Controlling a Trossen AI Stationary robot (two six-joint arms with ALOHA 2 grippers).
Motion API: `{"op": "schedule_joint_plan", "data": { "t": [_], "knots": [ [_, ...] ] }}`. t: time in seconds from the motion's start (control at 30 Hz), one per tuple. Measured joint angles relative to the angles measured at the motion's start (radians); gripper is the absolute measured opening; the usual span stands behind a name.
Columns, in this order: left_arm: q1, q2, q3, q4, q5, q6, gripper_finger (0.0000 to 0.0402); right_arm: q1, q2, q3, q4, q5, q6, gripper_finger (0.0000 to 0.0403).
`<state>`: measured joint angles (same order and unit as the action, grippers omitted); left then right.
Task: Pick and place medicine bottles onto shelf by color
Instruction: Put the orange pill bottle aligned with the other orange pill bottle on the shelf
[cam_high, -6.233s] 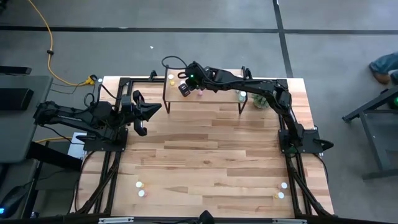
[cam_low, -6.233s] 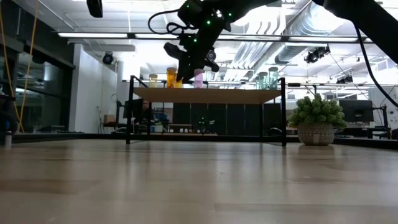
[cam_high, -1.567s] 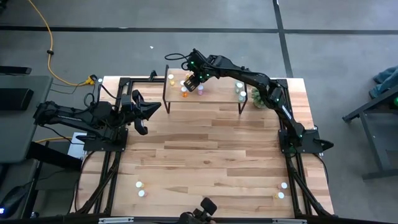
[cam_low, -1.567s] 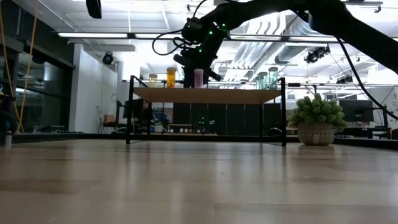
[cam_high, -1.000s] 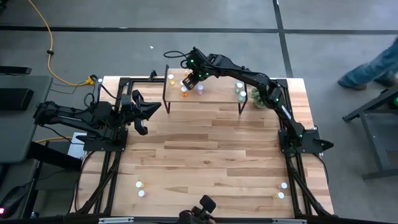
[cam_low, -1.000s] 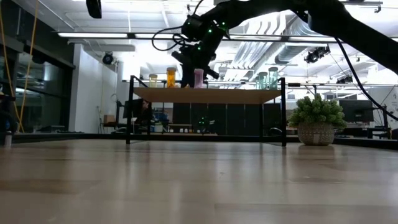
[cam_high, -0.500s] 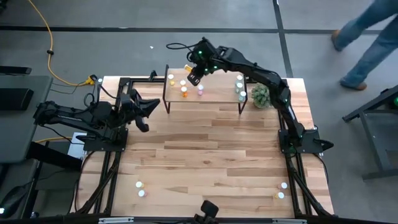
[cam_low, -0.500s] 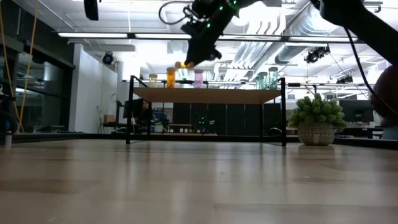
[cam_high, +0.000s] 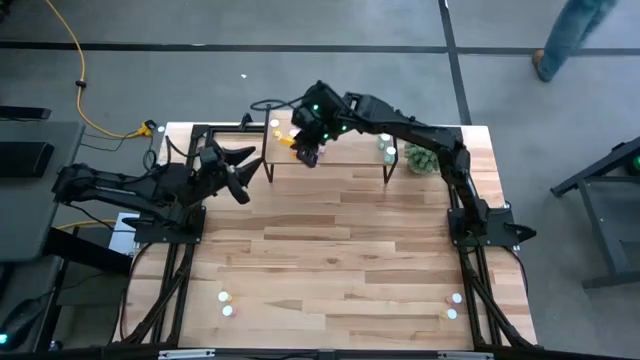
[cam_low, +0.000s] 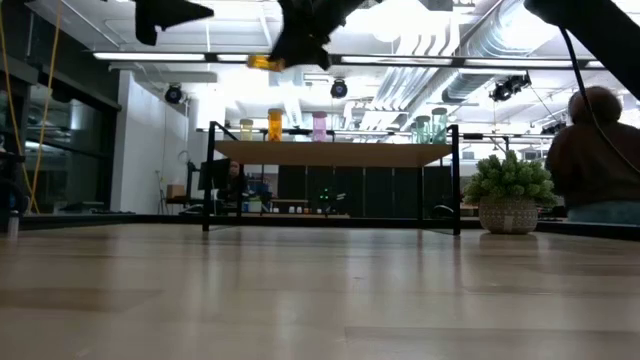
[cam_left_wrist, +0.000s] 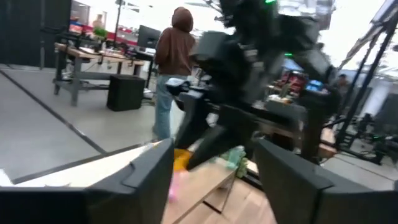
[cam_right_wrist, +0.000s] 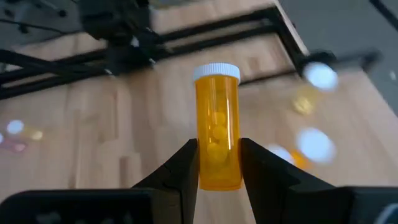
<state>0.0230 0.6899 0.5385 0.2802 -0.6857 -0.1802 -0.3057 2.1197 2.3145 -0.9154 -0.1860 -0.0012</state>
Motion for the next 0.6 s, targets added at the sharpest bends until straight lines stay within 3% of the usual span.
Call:
{"op": "schedule_joint_plan", "data": {
  "t": [0.23, 0.4, 0.6],
  "knots": [
    [0.044, -0.015, 0.000, 0.003, 0.042, 0.007, 0.0274, 0.063, 0.000, -0.006, 0.179, 0.001, -0.007, 0.0103],
    [0.053, -0.087, 0.014, 0.017, 0.162, 0.048, 0.0280, 0.076, -0.004, -0.006, 0.352, -0.025, 0.031, 0.0103],
    [0.054, -0.159, 0.034, 0.017, 0.116, 0.146, 0.0280, 0.113, -0.005, -0.006, 0.460, -0.050, 0.046, 0.0103]
  ]
}}
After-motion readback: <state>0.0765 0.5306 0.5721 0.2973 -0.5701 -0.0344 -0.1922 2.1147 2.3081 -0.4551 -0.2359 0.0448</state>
